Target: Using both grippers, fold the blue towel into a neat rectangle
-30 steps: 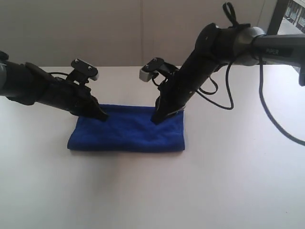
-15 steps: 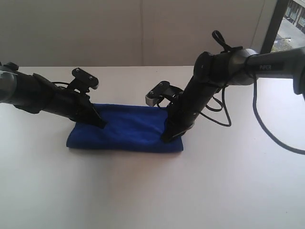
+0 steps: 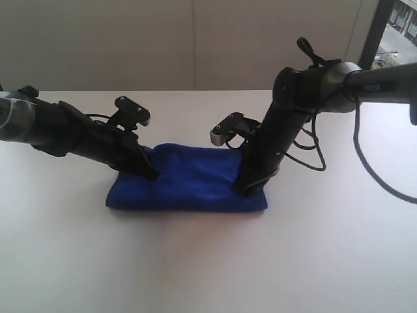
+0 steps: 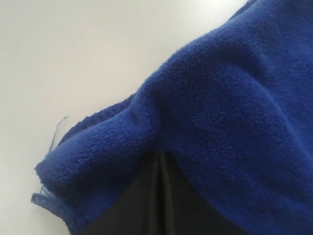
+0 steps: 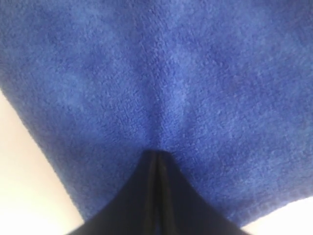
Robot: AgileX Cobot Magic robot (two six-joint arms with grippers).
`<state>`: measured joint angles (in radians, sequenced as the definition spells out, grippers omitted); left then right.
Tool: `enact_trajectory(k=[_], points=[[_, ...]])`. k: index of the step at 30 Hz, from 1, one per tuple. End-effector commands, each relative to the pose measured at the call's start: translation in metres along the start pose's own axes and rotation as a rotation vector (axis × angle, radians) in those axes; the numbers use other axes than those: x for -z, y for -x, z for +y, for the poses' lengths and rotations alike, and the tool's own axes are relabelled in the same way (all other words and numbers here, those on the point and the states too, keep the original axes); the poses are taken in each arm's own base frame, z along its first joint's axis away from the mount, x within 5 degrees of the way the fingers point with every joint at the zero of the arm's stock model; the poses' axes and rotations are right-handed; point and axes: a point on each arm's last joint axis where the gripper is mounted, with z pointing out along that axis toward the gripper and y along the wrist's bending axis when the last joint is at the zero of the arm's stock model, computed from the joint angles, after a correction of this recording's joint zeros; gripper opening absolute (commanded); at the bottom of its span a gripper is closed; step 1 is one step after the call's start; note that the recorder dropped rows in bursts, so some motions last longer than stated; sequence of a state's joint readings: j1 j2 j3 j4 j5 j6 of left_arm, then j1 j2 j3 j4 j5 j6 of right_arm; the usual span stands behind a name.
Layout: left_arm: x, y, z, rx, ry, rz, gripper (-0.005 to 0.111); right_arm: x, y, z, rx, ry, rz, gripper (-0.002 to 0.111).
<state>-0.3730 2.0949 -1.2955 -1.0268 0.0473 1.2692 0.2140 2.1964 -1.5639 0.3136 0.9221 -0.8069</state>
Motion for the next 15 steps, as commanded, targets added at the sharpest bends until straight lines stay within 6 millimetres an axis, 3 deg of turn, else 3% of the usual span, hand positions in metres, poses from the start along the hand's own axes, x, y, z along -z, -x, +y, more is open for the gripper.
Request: enact_trajectory(k=[1, 15], points=[[-0.009, -0.009, -0.020, 0.008, -0.106, 0.044, 0.000, -0.009, -0.018, -0.005, -0.005, 0.028, 0.116, 0.000], [-0.010, -0.010, -0.018, -0.025, -0.083, 0.050, 0.000, -0.018, -0.041, -0.009, -0.076, 0.017, 0.164, 0.000]])
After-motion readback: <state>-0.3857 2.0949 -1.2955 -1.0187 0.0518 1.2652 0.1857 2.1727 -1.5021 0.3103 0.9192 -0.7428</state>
